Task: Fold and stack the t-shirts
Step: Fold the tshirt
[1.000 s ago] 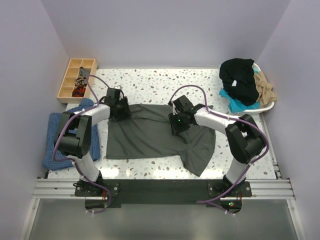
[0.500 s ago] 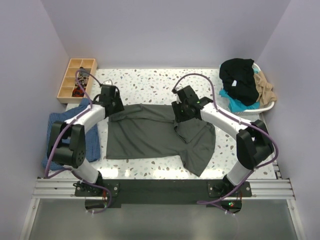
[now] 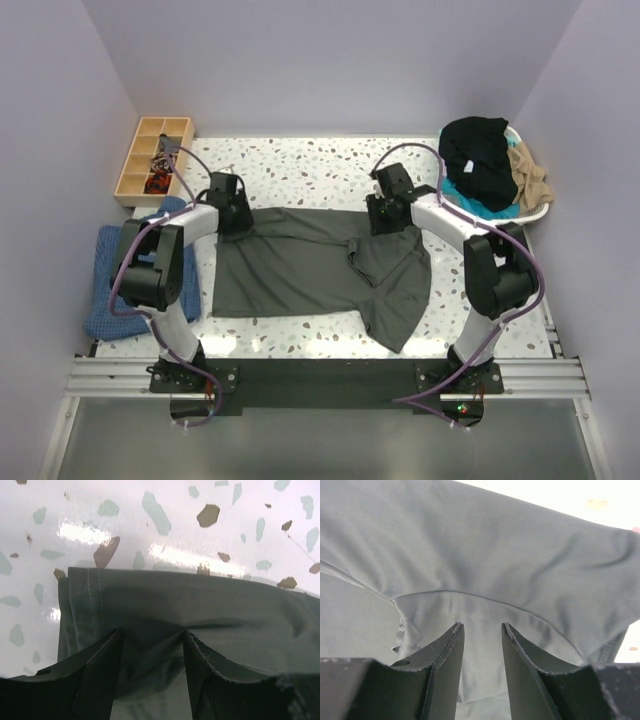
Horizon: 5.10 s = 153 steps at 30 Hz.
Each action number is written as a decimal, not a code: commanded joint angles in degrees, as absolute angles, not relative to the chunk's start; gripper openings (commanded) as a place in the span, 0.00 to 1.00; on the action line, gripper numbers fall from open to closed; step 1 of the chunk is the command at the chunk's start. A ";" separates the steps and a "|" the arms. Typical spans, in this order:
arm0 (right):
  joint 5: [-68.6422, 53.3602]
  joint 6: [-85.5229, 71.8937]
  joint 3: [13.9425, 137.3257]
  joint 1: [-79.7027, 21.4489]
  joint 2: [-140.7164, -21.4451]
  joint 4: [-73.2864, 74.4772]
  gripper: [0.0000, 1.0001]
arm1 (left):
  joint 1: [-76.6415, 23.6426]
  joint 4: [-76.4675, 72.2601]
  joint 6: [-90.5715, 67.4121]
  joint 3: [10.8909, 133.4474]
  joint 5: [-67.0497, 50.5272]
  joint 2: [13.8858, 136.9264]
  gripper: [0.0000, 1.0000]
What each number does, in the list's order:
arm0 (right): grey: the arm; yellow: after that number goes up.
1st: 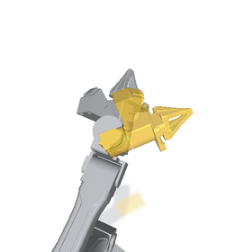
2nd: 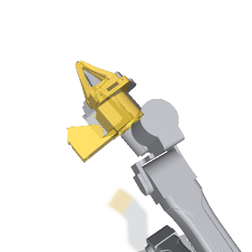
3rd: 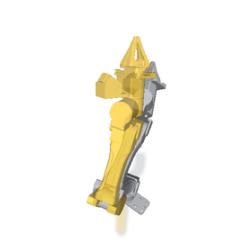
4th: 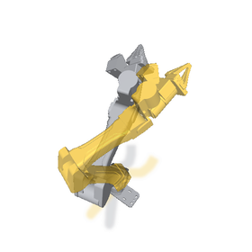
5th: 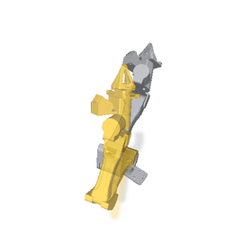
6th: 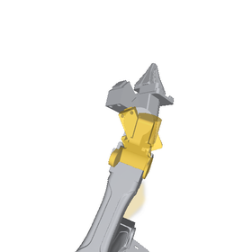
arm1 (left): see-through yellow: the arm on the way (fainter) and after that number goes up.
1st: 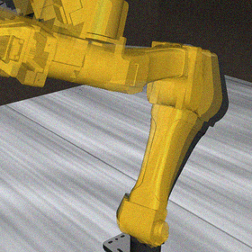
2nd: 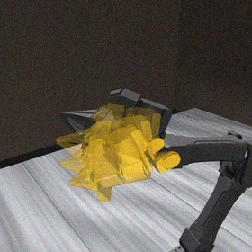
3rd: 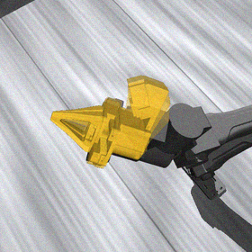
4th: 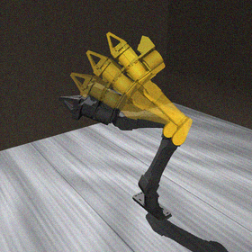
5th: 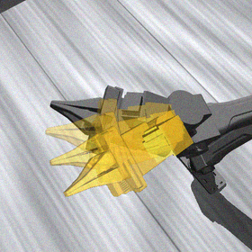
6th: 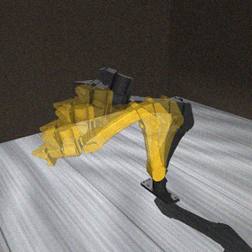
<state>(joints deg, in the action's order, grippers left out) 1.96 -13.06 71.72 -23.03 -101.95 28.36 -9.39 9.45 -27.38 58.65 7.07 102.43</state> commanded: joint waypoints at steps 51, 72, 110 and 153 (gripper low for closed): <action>10.01 -19.16 67.23 -20.30 -100.71 30.94 0.48 | -10.64 5.54 -22.41 62.49 -8.53 105.38 0.52; 8.80 -14.51 93.79 -17.49 -122.01 33.32 0.48 | -9.14 12.05 -17.93 80.16 0.36 117.96 0.51; -3.95 -42.36 29.36 -18.72 -59.41 32.08 0.61 | -20.83 25.23 -55.63 24.79 23.82 56.42 0.71; -0.53 -39.55 35.33 -19.07 -56.60 32.26 0.00 | -20.74 29.35 -54.84 29.18 29.35 57.22 0.02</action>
